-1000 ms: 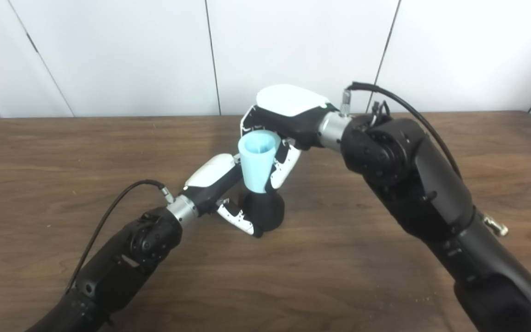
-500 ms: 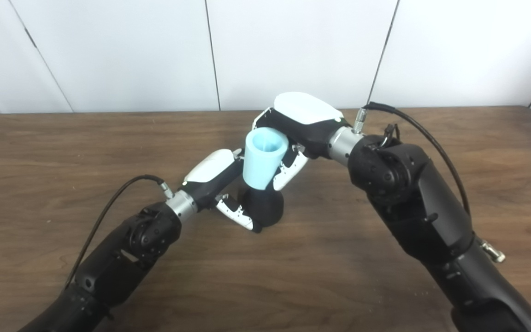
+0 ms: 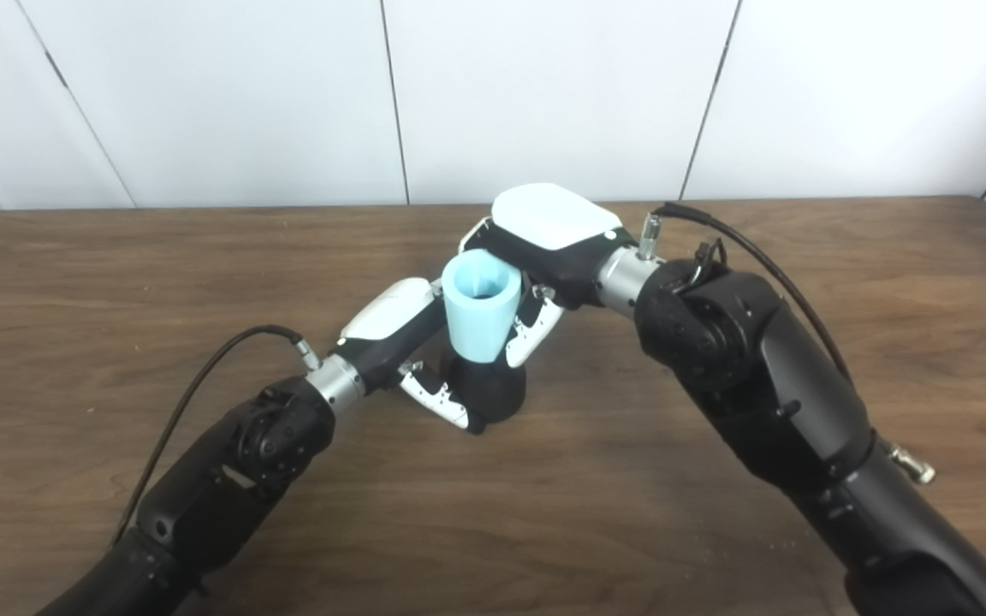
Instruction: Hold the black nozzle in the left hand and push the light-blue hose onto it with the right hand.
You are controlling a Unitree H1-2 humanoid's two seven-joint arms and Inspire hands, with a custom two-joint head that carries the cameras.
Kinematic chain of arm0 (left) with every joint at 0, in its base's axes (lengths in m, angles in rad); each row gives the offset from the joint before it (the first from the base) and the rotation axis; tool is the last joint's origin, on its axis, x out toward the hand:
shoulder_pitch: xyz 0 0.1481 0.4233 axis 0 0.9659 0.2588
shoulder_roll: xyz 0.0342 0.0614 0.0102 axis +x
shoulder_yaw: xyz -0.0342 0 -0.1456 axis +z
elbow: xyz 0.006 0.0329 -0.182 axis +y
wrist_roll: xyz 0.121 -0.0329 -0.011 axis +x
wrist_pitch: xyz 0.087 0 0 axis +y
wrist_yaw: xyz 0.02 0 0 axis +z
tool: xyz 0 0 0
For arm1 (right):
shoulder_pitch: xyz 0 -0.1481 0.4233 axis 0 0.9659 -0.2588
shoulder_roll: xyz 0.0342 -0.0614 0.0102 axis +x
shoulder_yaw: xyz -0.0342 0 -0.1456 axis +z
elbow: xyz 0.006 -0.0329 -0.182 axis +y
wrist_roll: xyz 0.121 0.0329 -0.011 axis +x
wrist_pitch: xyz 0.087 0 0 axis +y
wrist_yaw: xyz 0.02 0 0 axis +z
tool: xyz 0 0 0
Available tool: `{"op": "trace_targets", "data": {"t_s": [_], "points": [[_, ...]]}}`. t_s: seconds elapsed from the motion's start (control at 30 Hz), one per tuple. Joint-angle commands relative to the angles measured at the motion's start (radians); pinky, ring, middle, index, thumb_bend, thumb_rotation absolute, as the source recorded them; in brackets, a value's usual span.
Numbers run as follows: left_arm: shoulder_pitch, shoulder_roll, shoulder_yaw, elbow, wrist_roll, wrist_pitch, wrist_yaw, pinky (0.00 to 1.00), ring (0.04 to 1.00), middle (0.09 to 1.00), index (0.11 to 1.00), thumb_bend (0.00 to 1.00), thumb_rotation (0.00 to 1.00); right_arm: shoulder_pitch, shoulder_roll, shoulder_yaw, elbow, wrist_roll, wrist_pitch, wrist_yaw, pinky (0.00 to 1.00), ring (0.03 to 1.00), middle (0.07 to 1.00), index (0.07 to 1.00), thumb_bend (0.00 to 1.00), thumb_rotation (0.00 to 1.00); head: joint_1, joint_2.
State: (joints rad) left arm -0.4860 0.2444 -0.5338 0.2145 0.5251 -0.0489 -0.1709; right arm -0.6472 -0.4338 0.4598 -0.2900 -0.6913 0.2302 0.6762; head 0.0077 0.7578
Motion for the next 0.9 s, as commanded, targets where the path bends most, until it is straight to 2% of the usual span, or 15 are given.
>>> {"op": "trace_targets", "data": {"t_s": [0.0, 0.1, 0.27, 0.33, 0.43, 0.47, 0.53, 0.67, 0.87], "points": [[0.046, 0.017, -0.040, 0.057, 0.036, 0.046, -0.094, 1.00, 0.605, 0.487, 0.483, 0.53, 0.00, -0.027, 0.000, 0.034, -0.007, 0.033, -0.075, 0.047, 0.37, 0.435, 0.481, 0.501, 0.50, 0.00, 0.000, 0.000], [0.044, 0.016, -0.039, 0.057, 0.033, 0.047, -0.096, 1.00, 0.604, 0.485, 0.484, 0.53, 0.00, -0.038, -0.016, 0.050, 0.009, 0.028, -0.099, 0.059, 0.38, 0.443, 0.475, 0.494, 0.50, 0.00, 0.004, -0.001], [0.044, 0.018, -0.037, 0.051, 0.028, 0.050, -0.101, 1.00, 0.604, 0.486, 0.483, 0.53, 0.00, -0.037, -0.026, 0.048, 0.007, 0.024, -0.090, 0.070, 0.38, 0.438, 0.467, 0.504, 0.50, 0.00, 0.004, -0.001], [0.044, 0.019, -0.037, 0.055, 0.028, 0.047, -0.100, 1.00, 0.603, 0.487, 0.482, 0.53, 0.00, -0.027, -0.027, 0.041, 0.000, 0.014, -0.064, 0.076, 0.37, 0.441, 0.468, 0.504, 0.50, 0.00, 0.002, -0.003], [0.043, 0.018, -0.037, 0.062, 0.029, 0.044, -0.097, 1.00, 0.604, 0.490, 0.481, 0.53, 0.00, -0.016, -0.031, 0.035, -0.028, -0.027, -0.003, 0.100, 0.34, 0.445, 0.509, 0.555, 0.49, 0.00, 0.003, -0.004], [0.043, 0.018, -0.037, 0.062, 0.030, 0.044, -0.097, 1.00, 0.604, 0.490, 0.481, 0.53, 0.00, -0.014, -0.032, 0.033, -0.039, -0.045, 0.017, 0.110, 0.39, 0.592, 0.699, 0.718, 0.71, 0.05, 0.003, -0.004], [0.043, 0.018, -0.037, 0.065, 0.030, 0.045, -0.096, 1.00, 0.604, 0.491, 0.481, 0.53, 0.00, -0.015, -0.029, 0.024, -0.067, -0.082, 0.052, 0.122, 0.46, 0.742, 0.877, 0.865, 0.90, 0.11, 0.000, -0.010], [0.043, 0.017, -0.037, 0.068, 0.029, 0.043, -0.095, 1.00, 0.604, 0.495, 0.479, 0.53, 0.00, -0.016, -0.017, -0.021, -0.099, -0.117, 0.070, 0.080, 0.65, 0.884, 0.984, 0.965, 0.99, 0.20, -0.002, -0.011], [0.041, 0.018, -0.038, 0.073, 0.030, 0.035, -0.092, 1.00, 0.599, 0.489, 0.482, 0.53, 0.00, -0.014, -0.001, -0.094, -0.104, -0.131, 0.071, 0.025, 0.83, 0.987, 1.000, 1.000, 1.00, 0.28, -0.008, -0.014]]}}
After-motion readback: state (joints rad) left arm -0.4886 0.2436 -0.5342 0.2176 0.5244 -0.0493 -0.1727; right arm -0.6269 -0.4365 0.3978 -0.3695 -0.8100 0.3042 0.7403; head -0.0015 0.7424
